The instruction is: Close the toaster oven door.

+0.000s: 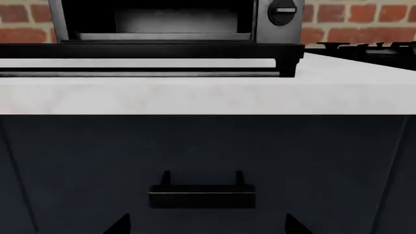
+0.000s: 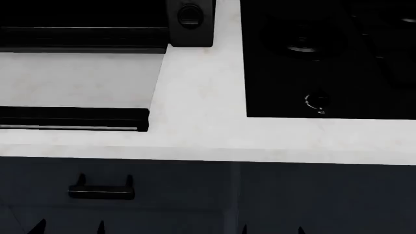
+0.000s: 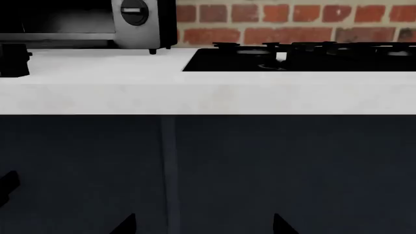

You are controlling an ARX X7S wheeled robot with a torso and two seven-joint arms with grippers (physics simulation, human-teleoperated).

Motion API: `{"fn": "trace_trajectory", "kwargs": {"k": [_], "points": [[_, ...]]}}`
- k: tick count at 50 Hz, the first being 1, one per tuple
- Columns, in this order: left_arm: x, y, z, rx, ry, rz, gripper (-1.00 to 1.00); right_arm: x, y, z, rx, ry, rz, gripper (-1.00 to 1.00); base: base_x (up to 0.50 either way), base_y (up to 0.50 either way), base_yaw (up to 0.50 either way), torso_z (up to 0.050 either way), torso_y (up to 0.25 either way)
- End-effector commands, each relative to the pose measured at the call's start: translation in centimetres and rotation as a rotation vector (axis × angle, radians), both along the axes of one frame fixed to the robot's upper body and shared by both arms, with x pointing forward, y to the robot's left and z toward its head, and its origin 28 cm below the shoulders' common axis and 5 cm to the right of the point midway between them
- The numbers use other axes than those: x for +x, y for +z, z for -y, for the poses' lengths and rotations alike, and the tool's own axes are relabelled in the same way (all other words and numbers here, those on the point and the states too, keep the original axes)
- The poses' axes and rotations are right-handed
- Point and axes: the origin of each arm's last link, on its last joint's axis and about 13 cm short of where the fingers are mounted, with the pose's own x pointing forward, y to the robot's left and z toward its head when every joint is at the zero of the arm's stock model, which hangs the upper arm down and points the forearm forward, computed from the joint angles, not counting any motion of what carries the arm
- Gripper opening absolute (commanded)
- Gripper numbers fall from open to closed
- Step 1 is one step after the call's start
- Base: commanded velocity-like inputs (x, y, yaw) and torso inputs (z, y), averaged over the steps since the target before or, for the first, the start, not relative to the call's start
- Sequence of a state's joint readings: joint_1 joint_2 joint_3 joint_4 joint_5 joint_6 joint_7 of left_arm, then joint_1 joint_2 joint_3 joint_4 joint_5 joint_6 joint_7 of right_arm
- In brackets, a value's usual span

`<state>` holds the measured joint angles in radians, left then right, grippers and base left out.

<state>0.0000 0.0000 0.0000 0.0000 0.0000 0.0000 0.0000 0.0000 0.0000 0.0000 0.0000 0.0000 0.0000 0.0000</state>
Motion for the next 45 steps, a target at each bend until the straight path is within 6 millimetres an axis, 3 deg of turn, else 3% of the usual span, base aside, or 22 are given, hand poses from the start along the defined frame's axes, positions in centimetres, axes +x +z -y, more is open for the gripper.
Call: {"fn": "trace_trajectory", "kwargs": {"k": [1, 8, 40, 43, 45], "points": [[0.0, 0.1, 0.0, 0.0, 0.0, 0.0, 1.0, 0.0, 0.1, 0.0, 0.0, 0.0, 0.0, 1.0, 0.0, 0.0, 0.0, 0.0, 0.0], [-0.2, 0.0, 0.4, -0.008, -0.075, 0.001, 1.0, 0.1, -0.4, 0.1, 0.005, -0.006, -0.006, 1.0, 0.0, 0.0, 0.0, 0.0, 0.0], [-0.5, 1.8, 0.8, 0.001, -0.093, 0.033, 1.0, 0.0, 0.6, 0.4, 0.012, -0.02, 0.037, 1.0, 0.0, 0.0, 0.0, 0.05, 0.0], [-0.1, 2.5, 0.4, -0.015, -0.057, 0.005, 1.0, 0.4, 2.6, 1.1, -0.01, -0.054, 0.082, 1.0, 0.0, 0.0, 0.0, 0.033, 0.0], [0.4, 4.3, -0.3, -0.003, -0.04, -0.008, 1.0, 0.8, 5.9, 2.2, -0.044, -0.092, 0.154, 1.0, 0.0, 0.0, 0.0, 0.0, 0.0]]}}
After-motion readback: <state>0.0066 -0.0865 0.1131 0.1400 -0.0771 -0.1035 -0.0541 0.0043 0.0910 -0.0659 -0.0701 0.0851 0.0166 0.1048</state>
